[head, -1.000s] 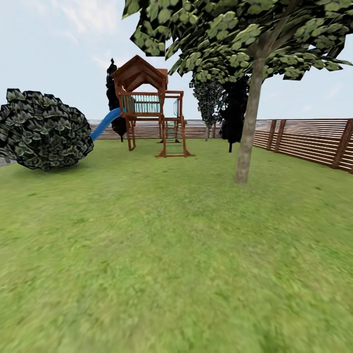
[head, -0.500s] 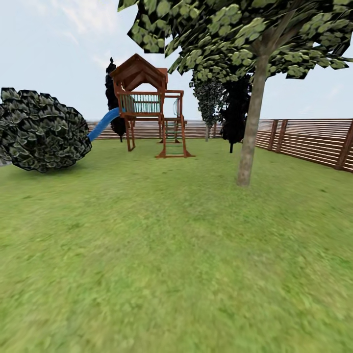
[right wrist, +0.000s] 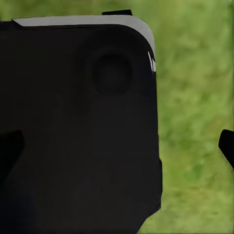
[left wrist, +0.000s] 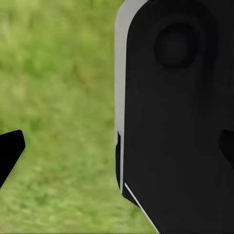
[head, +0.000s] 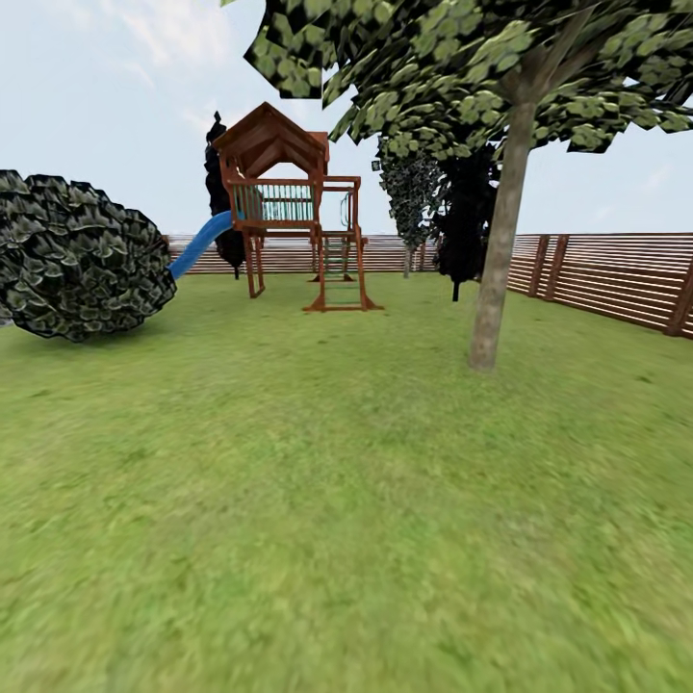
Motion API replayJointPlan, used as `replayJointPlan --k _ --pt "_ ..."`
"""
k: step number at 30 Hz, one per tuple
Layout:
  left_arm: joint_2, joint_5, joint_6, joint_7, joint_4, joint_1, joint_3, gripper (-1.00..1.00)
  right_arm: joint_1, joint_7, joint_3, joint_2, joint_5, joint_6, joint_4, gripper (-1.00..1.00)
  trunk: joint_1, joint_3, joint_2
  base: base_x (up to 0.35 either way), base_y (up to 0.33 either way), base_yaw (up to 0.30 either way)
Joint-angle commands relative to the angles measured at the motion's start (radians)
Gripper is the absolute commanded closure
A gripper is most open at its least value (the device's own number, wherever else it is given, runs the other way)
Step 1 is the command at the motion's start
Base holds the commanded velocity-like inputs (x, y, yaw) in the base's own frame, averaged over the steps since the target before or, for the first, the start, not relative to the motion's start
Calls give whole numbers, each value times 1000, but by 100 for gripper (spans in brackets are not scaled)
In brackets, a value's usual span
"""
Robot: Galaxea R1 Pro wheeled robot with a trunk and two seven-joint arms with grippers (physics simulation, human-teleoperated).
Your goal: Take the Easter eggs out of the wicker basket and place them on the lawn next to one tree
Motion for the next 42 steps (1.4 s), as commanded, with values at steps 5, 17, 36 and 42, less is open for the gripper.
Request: replayJointPlan --k 5,17,36,42 --pt "0 0 0 0 -2 0 1 -100 -2 0 3 0 -10 -4 3 -100 1 -1 0 328 0 0" --pt "0 2 0 3 -2 0 1 -100 -2 0 2 0 -10 -4 3 -100 1 -1 0 328 0 0" --pt "0 3 -1 3 -2 0 1 -100 -2 0 2 0 -10 -4 3 -100 1 -1 0 328 0 0" --pt "0 2 -1 3 -1 0 1 -100 -2 0 3 0 -10 -4 3 -100 1 -1 0 328 0 0"
